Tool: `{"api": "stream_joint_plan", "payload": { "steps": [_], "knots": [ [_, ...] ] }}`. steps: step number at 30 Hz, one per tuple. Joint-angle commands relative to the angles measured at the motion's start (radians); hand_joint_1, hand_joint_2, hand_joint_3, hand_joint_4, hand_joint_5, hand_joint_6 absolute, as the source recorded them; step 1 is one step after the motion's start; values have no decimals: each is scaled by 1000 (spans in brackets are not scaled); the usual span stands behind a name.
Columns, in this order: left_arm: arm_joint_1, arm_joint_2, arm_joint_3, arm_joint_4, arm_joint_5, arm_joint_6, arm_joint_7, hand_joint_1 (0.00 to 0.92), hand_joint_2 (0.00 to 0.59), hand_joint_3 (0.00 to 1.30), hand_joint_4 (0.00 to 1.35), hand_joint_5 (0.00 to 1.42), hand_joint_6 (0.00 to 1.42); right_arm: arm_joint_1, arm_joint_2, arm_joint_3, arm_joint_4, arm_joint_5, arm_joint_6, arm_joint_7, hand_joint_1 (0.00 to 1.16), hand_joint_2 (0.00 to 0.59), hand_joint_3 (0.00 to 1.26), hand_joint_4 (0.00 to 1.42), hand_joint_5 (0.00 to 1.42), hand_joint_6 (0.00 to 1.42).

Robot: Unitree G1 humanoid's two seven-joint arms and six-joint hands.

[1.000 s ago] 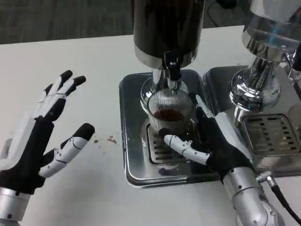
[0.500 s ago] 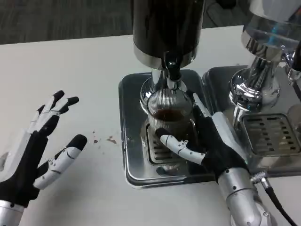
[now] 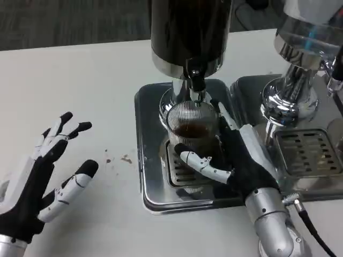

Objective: Grasp the cup under the faucet to collect the drink, then remove the cup.

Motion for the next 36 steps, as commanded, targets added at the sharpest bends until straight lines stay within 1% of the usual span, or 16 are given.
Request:
{"api": "stream_joint_plan", "payload": {
  "steps": [1, 5, 12, 15, 17, 20, 24, 26, 29, 31, 33, 36],
  "knots": [
    [13, 9, -15, 0, -4, 16, 7, 0, 204, 233, 0, 173, 0, -24, 17, -9, 27, 27, -27, -9, 635, 175, 0, 0, 0, 121],
    [18, 10, -17, -8, -2, 21, 15, 0, 204, 241, 0, 173, 0, -30, 22, -13, 49, 35, -40, -19, 668, 170, 0, 3, 30, 177],
    [25, 11, -16, -16, -5, 28, 19, 0, 205, 261, 0, 174, 0, -54, 26, -14, 81, 60, -62, -15, 695, 166, 0, 34, 90, 262],
    [28, 10, -16, -18, -6, 29, 21, 0, 205, 277, 0, 174, 0, -58, 22, -10, 86, 57, -68, -18, 705, 160, 0, 47, 104, 287],
    [30, 9, -14, -20, -8, 30, 23, 0, 205, 278, 0, 174, 0, -56, 23, -11, 88, 60, -79, -23, 720, 161, 0, 56, 127, 304],
    [33, 8, -12, -22, -10, 30, 24, 0, 205, 283, 0, 177, 0, -58, 23, -9, 96, 66, -82, -12, 735, 155, 0, 88, 179, 343],
    [36, 8, -11, -26, -14, 30, 23, 0, 205, 297, 0, 183, 0, -58, 25, -4, 103, 62, -91, -25, 750, 166, 0, 139, 245, 413],
    [38, 9, -10, -28, -15, 30, 25, 0, 205, 300, 0, 184, 0, -59, 24, -3, 105, 59, -96, -30, 765, 161, 3, 158, 275, 440],
    [40, 10, -10, -30, -18, 32, 24, 0, 206, 302, 0, 185, 0, -56, 26, -2, 104, 54, -97, -42, 771, 160, 37, 186, 320, 486],
    [41, 9, -10, -33, -22, 33, 23, 0, 206, 304, 0, 185, 0, -58, 27, -3, 107, 60, -91, -35, 790, 159, 79, 228, 368, 533],
    [42, 8, -10, -33, -24, 32, 22, 0, 206, 307, 0, 185, 0, -58, 27, -2, 108, 61, -91, -37, 824, 153, 106, 250, 394, 555],
    [43, 6, -11, -34, -26, 33, 22, 0, 206, 309, 0, 185, 0, -54, 29, -2, 107, 55, -87, -48, 829, 153, 137, 267, 430, 585]
  ]
}}
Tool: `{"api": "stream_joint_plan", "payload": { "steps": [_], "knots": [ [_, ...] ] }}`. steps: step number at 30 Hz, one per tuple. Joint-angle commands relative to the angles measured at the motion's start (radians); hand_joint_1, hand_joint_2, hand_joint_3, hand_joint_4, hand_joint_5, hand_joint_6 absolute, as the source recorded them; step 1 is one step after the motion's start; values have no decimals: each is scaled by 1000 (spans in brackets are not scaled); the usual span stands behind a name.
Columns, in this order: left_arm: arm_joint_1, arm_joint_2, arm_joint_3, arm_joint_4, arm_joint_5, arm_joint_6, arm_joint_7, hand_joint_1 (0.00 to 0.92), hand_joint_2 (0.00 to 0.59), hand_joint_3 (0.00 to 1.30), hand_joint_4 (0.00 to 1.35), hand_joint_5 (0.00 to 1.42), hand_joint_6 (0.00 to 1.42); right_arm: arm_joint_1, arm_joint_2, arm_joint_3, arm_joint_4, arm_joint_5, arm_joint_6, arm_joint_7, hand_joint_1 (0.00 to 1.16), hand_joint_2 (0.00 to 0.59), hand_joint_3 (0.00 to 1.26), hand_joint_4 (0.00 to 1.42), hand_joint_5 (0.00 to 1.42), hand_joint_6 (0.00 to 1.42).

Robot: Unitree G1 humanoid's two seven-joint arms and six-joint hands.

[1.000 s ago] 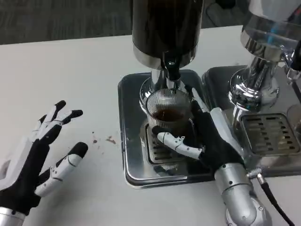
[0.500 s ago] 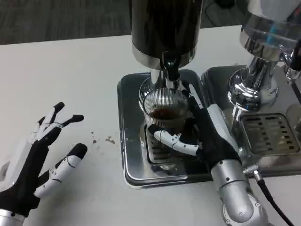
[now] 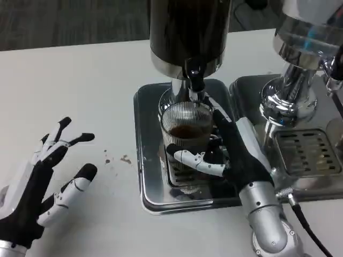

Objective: Grasp the cup under the faucet to collect the drink, then remove the cup.

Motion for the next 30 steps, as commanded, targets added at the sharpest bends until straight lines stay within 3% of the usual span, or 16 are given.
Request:
{"api": "stream_joint_plan", "payload": {
  "steps": [1, 18, 30],
  "knots": [
    [12, 7, 1, -7, -9, 7, 13, 0, 206, 310, 0, 185, 0, 3, 10, 2, 10, -3, -2, -10, 834, 155, 143, 279, 435, 597],
    [23, 4, 3, -20, -17, 14, 15, 0, 206, 325, 0, 185, 0, 20, 22, 2, 10, -31, -33, -71, 897, 156, 295, 434, 648, 890],
    [13, 4, 2, -12, -20, 17, 15, 0, 206, 325, 0, 185, 0, 32, 21, -7, 40, -46, -122, -171, 900, 156, 380, 525, 755, 1069]
  ]
}}
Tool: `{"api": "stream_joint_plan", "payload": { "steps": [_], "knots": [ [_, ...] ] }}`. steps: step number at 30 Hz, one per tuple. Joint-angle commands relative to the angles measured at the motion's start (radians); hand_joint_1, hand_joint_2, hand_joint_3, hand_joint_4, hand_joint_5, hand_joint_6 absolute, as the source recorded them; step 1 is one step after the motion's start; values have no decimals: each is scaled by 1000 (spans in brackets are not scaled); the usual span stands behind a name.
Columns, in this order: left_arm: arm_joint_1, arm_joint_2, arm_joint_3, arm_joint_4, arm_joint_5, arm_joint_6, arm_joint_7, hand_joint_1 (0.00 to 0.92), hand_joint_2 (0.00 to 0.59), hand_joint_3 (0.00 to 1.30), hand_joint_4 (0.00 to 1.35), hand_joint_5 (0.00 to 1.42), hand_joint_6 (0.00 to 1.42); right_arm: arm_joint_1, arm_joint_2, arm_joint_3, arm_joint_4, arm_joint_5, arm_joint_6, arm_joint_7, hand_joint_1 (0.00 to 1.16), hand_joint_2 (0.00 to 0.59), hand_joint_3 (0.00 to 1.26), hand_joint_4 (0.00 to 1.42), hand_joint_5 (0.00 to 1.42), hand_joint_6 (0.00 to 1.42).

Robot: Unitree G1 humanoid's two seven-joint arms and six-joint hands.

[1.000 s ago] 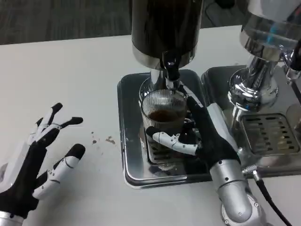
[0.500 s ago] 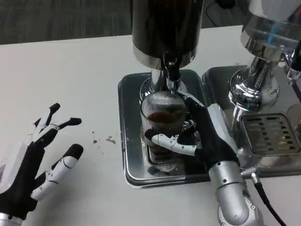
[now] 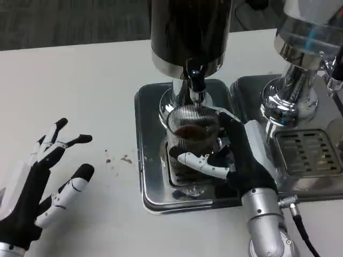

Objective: Grasp the cup under the faucet to collect the drink, then remove the cup.

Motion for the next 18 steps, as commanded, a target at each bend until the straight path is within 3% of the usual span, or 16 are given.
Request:
{"api": "stream_joint_plan", "payload": {
  "steps": [1, 18],
  "knots": [
    [-2, 4, 1, -1, -6, 8, 14, 0, 206, 325, 0, 185, 0, 3, 4, -7, 7, -10, -57, -52, 903, 158, 395, 538, 774, 1098],
    [-10, 6, 0, 6, -8, 7, 12, 0, 206, 325, 0, 185, 0, -5, 12, -10, 68, -28, -109, -121, 931, 153, 480, 625, 884, 1258]
  ]
}}
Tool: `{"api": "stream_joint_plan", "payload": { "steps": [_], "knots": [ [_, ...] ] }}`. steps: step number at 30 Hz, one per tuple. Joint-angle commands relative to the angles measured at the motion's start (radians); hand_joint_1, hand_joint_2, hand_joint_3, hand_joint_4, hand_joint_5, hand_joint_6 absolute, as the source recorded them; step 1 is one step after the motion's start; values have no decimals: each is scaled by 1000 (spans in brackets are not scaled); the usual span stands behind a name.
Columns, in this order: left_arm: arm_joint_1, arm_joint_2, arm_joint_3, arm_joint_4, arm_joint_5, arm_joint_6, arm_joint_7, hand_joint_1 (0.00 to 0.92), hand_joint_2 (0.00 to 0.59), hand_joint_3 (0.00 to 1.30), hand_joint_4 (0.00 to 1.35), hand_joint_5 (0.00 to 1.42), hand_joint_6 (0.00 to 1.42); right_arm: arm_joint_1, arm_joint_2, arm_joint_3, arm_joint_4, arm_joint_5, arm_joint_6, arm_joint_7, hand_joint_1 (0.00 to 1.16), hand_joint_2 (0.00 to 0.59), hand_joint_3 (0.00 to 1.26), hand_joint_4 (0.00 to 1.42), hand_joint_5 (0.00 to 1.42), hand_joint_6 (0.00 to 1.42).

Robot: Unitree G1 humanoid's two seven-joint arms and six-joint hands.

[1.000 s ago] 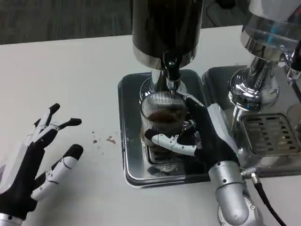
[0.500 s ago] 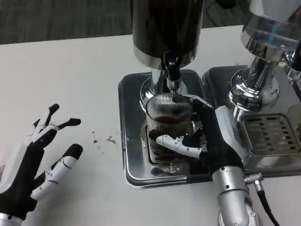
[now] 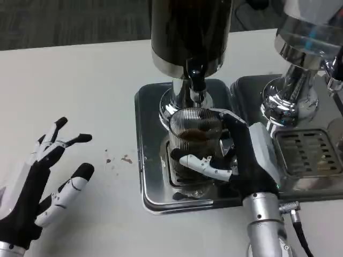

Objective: Grasp the cup under the faucet to collect the drink, then remove the cup.

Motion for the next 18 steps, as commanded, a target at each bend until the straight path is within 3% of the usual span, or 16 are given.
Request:
{"api": "stream_joint_plan", "payload": {
  "steps": [1, 15, 18],
  "knots": [
    [-7, 5, -1, 6, -7, 6, 10, 0, 206, 325, 0, 185, 0, -7, 8, -8, 5, -3, -31, -31, 932, 153, 484, 632, 884, 1271],
    [-20, 7, -16, 15, -6, 6, -2, 0, 206, 309, 0, 177, 0, 48, -14, -11, -63, -36, -67, -70, 949, 138, 544, 679, 939, 1336],
    [-26, 10, -24, 20, -5, 4, -7, 0, 205, 305, 0, 174, 0, 74, -38, 4, -113, -86, -75, -82, 950, 138, 556, 687, 949, 1340]
  ]
}}
